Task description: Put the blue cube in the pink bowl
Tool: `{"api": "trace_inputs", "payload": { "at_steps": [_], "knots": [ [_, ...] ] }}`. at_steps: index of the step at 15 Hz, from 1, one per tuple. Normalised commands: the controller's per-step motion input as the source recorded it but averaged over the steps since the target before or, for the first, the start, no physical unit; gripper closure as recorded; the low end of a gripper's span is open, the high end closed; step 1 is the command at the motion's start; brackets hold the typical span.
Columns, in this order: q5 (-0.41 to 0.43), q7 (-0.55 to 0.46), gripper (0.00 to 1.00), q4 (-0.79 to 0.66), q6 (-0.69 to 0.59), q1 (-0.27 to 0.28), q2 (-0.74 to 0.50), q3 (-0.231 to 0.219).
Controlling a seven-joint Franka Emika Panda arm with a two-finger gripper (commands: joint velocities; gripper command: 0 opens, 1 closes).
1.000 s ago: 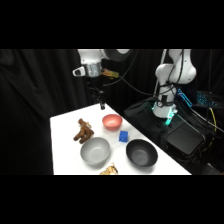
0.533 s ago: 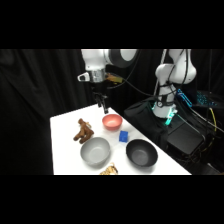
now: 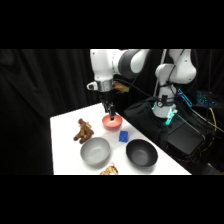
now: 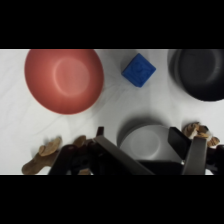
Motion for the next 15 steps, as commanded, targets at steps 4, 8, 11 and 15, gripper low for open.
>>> {"api": "trace_inputs", "payload": {
  "at_steps": [4,8,11,15],
  "knots": [
    [0.183,0.21,0.00,-0.33,0.27,0.051,-0.18,0.044],
    [0.149,0.28,0.00,-0.30,0.32,0.064,-0.14,0.047],
    [0.117,0.31,0.00,-0.26,0.30,0.069,-0.10,0.050],
    [0.122,0.29,0.00,-0.23,0.34,0.061,-0.06,0.044]
  ]
}}
